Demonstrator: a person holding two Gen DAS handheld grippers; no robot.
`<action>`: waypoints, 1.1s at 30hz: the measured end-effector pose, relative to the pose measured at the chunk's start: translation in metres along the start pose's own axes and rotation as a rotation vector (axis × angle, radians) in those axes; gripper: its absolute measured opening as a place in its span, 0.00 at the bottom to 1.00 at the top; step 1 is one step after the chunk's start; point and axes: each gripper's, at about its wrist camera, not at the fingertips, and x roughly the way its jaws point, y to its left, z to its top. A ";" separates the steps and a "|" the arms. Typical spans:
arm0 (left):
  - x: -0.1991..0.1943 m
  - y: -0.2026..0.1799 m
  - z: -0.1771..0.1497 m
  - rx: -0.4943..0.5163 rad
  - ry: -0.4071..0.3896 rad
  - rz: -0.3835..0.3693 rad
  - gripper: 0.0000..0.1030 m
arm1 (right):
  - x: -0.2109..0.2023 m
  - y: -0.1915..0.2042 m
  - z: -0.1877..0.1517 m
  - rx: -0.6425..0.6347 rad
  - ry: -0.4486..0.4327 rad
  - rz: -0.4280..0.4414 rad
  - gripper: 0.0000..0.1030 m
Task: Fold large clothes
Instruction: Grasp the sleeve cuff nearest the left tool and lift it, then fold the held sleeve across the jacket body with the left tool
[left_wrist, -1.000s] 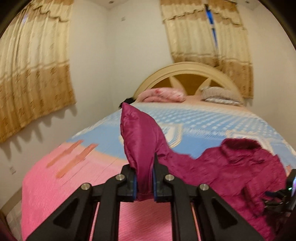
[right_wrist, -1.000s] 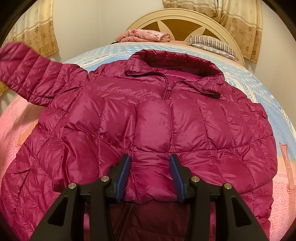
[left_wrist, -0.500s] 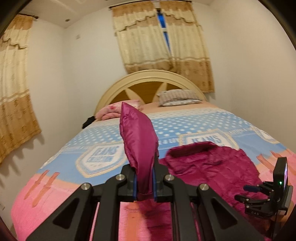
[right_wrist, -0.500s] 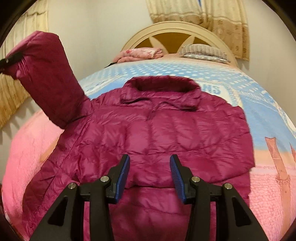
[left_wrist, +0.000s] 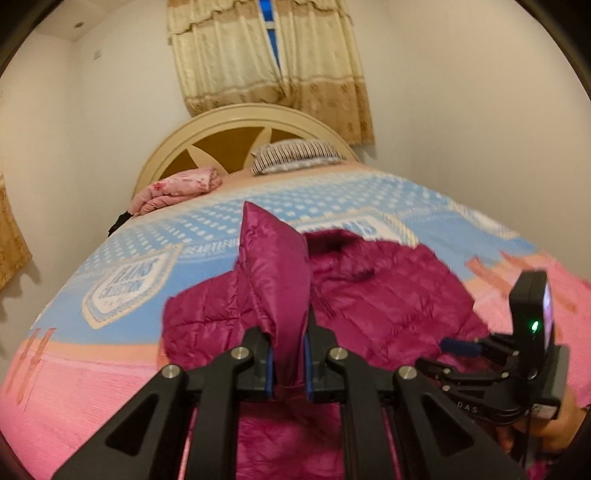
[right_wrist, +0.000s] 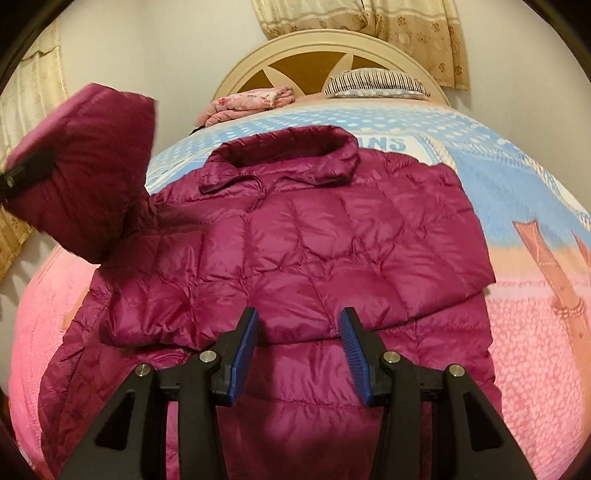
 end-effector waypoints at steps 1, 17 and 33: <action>0.005 -0.005 -0.003 0.006 0.012 -0.006 0.12 | 0.001 0.000 -0.001 0.003 0.002 0.001 0.46; 0.050 -0.054 -0.030 0.093 0.109 -0.012 0.12 | 0.015 -0.012 -0.009 0.059 0.043 0.005 0.51; 0.058 -0.068 -0.035 0.135 0.129 -0.041 0.19 | 0.015 -0.013 -0.010 0.072 0.046 0.010 0.52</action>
